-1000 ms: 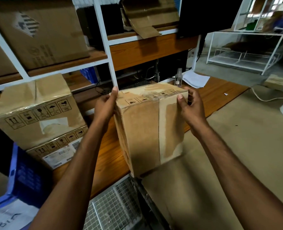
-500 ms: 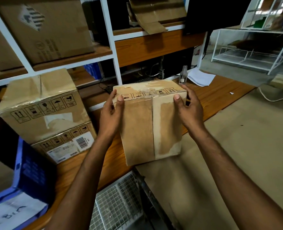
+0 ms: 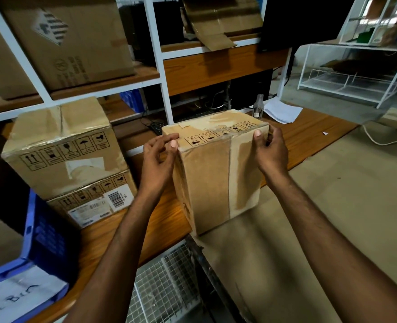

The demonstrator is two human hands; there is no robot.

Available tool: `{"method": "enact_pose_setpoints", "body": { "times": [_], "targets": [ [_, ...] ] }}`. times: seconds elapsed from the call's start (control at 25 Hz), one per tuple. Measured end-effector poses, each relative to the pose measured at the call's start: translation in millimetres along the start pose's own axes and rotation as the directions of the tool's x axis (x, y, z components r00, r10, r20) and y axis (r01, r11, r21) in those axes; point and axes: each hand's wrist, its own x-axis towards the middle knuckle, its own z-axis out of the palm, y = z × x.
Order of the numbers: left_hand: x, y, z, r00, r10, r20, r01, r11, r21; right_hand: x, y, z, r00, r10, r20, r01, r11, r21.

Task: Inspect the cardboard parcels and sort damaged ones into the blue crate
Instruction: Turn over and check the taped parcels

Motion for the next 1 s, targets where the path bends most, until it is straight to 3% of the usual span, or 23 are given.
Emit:
{"method": "enact_pose_setpoints", "body": {
  "times": [0.2,0.32,0.52,0.8,0.92,1.0],
  "targets": [
    [-13,9,8,0.994,-0.032,0.107,0.034,0.999,-0.016,-5,3,-5,0.999,-0.045,0.014,0.045,0.999,-0.007],
    [-11,16,9,1.000,-0.011,-0.005,0.011,1.000,0.016,-7,-2,-7,0.990,-0.122,-0.072,0.122,0.992,-0.013],
    [18,29,16,0.972,0.105,-0.210,-0.050,0.967,0.251,3,-30,-4,0.963,-0.248,-0.101,0.235,0.964,-0.124],
    [25,40,51,0.985,0.019,-0.169,0.063,0.884,0.463,0,-37,18,0.972,-0.210,-0.102,0.183,0.958,-0.221],
    [32,38,52,0.991,0.002,-0.135,0.063,0.875,0.481,0,-36,22,0.981,-0.194,0.020,0.192,0.942,-0.276],
    [32,34,55,0.986,0.043,-0.161,0.039,0.878,0.476,-2,-35,28,0.972,-0.233,0.022,0.228,0.921,-0.317]
  ]
}}
